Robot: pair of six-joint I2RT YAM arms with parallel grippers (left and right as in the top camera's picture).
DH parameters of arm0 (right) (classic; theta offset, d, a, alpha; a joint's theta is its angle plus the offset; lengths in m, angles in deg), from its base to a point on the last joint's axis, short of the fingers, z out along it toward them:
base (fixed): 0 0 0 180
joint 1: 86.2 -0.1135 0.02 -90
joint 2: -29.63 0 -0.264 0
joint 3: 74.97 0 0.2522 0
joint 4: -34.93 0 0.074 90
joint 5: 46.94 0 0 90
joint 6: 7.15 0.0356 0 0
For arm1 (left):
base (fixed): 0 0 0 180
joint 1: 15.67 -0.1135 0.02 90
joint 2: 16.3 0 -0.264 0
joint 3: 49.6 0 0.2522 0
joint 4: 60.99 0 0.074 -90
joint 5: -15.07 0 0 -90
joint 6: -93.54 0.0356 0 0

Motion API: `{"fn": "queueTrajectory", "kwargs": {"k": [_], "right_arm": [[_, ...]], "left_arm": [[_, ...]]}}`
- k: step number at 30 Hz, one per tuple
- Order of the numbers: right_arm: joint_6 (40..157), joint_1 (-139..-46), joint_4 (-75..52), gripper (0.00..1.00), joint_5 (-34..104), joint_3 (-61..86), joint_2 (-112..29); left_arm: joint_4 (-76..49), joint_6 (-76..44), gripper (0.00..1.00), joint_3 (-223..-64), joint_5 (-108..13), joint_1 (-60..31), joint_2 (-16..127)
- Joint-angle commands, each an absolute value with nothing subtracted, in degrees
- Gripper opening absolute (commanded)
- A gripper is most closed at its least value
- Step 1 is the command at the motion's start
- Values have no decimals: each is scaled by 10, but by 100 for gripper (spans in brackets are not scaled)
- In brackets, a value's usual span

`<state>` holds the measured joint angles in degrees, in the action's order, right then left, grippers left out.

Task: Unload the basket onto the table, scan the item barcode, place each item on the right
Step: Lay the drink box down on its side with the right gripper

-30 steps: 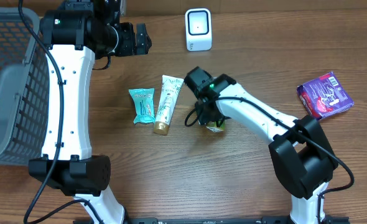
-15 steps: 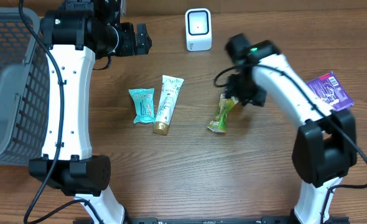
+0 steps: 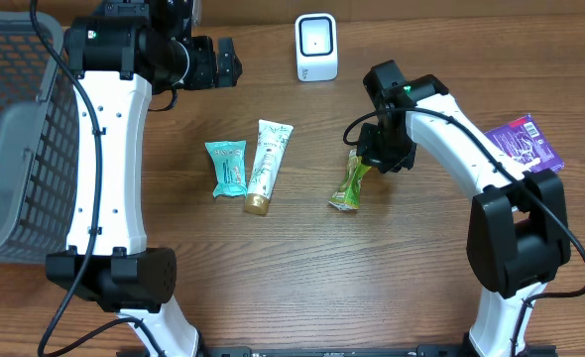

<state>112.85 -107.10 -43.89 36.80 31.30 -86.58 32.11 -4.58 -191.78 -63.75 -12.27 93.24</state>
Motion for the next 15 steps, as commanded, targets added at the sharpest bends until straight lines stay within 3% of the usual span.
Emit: {"fn": "queueTrajectory", "kwargs": {"k": [1, 4, 6, 7, 15], "right_arm": [[1128, -1078, -425, 27, 361, 310, -861], [1128, -1087, -411, 27, 361, 310, -862], [1128, -1093, -410, 35, 360, 310, -862], [1128, -1096, -410, 44, 361, 310, -862], [1112, -1109, -404, 56, 361, 303, -864]], "left_arm": [[321, -38, 100, -1925, -633, -119, 931], [321, -38, 100, -1925, -634, -119, 931], [321, -38, 100, -1925, -634, -119, 931], [321, -38, 100, -1925, -634, -119, 931], [321, -38, 99, -1925, -633, -119, 931]]}}
